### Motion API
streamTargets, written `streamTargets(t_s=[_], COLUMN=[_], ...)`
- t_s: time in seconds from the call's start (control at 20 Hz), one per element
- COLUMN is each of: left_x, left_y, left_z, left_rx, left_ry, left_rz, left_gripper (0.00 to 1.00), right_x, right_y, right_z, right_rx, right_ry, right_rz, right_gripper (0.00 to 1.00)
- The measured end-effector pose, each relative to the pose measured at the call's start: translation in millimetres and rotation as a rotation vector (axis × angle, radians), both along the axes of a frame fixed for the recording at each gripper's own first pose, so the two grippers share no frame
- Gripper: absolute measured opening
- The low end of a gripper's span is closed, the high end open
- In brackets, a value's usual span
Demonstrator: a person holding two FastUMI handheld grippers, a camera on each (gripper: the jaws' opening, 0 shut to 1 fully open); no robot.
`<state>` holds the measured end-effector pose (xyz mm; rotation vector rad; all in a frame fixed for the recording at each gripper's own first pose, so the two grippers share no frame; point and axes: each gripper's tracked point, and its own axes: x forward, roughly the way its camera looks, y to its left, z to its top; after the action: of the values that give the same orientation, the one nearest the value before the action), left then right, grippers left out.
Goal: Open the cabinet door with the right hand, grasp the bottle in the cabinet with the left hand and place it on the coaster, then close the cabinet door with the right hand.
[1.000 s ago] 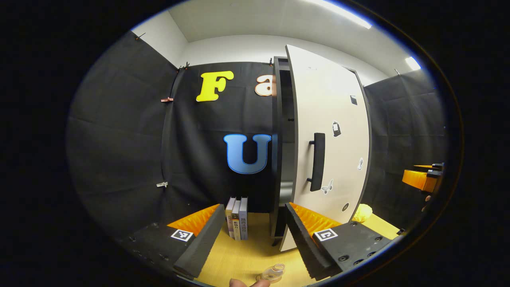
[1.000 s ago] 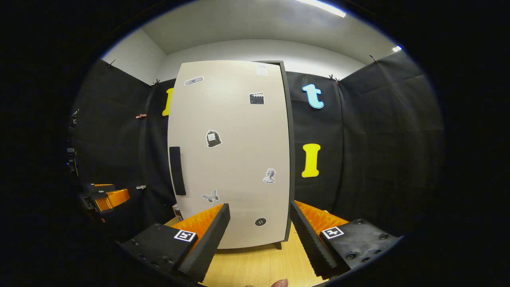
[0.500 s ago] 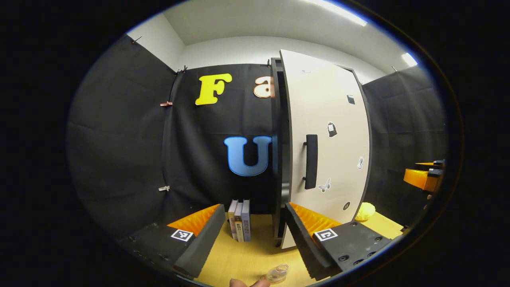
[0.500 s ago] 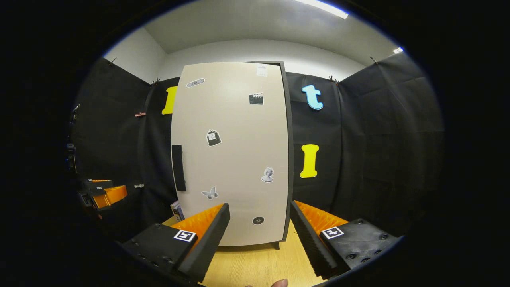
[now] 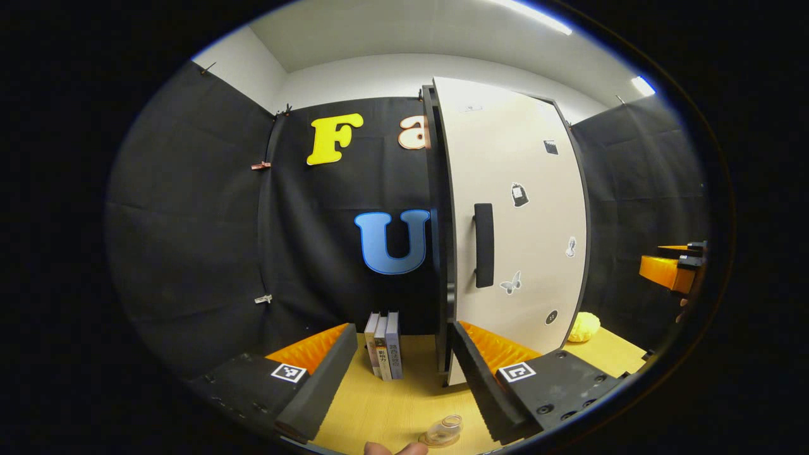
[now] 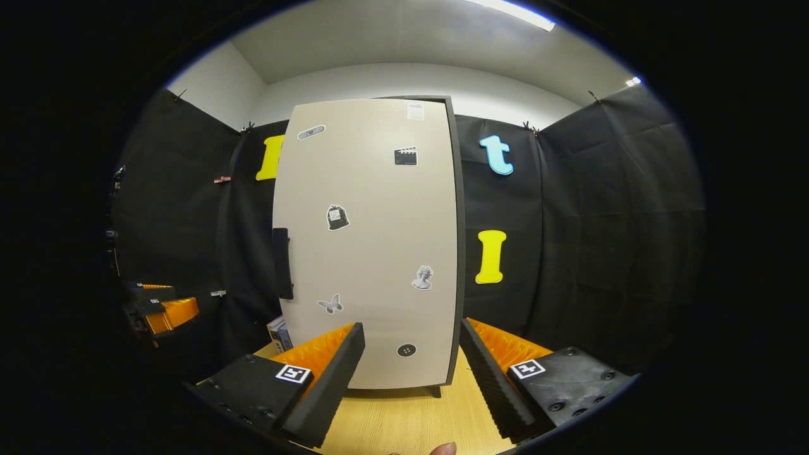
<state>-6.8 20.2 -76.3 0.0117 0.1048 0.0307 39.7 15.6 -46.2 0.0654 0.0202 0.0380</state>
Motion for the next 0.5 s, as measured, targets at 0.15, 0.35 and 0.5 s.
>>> streamTargets(t_s=[0.15,0.35,0.5], left_x=[-2.5,-0.4,3.7], left_y=[-0.9,-7.1,-19.6], left_z=[-1.1,0.1,5.8], left_rx=[-0.013,-0.027,-0.027], left_ry=[-0.002,-0.005,-0.019], left_rz=[0.007,0.024,0.029], left_gripper=[0.95,0.95,0.95], right_x=[2.8,3.7,5.5], right_y=[4.3,-3.4,-13.8], right_z=[1.2,1.3,1.6], right_rx=[-0.001,-0.021,-0.011], right_ry=[-0.002,-0.010,-0.011], right_rz=[0.016,0.026,0.035], right_gripper=[0.98,0.96,0.96])
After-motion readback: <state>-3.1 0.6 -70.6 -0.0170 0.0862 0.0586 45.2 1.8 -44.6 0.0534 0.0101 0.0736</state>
